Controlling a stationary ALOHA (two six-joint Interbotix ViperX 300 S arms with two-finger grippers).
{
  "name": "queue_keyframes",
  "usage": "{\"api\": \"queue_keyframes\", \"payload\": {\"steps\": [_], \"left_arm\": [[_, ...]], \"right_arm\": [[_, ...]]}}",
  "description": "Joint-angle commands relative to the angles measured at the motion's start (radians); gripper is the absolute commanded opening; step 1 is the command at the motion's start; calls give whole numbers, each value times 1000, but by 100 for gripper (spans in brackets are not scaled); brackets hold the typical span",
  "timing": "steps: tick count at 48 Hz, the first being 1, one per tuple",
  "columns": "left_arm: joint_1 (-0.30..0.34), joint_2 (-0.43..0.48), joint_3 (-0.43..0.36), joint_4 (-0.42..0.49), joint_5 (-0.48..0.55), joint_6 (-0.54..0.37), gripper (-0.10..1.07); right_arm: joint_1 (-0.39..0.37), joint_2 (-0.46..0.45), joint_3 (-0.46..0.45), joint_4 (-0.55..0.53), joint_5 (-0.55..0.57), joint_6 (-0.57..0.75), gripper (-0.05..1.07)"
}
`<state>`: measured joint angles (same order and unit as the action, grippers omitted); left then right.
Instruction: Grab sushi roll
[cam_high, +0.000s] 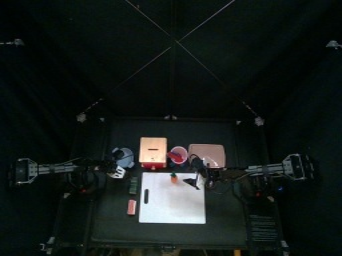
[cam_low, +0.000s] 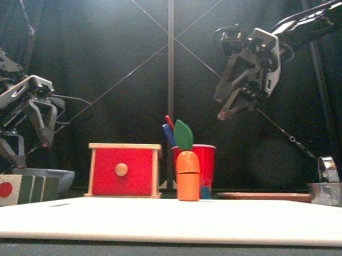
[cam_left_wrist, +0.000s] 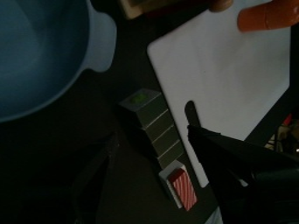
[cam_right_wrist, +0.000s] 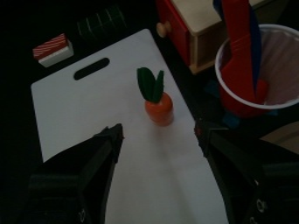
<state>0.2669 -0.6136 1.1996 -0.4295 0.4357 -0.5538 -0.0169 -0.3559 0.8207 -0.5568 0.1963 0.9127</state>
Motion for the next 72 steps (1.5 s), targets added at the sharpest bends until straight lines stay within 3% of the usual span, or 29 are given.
{"api": "queue_keyframes", "payload": {"steps": [1,7,16,28,35,56,72], "left_arm": [[-49,23,-34,49,-14,-58,97],[-106,72,-60,117,-25,-172,97],[-137,150,-100,245,-25,-293,97],[-178,267,-130,324,-25,-440,97],[-219,313,-176,359,-25,-477,97],[-224,428,-230,371,-18,-497,95],[-225,439,-245,376,-12,-499,73]], "right_arm": [[-2,-5,-12,2,-6,-2,97],[-2,-3,-12,2,-8,-3,97],[0,-3,-11,2,-6,-2,97],[0,-3,-6,2,-6,0,97],[0,-3,-5,2,-6,0,97],[0,-3,9,2,-6,2,97],[2,-3,9,2,-6,2,97]]}}
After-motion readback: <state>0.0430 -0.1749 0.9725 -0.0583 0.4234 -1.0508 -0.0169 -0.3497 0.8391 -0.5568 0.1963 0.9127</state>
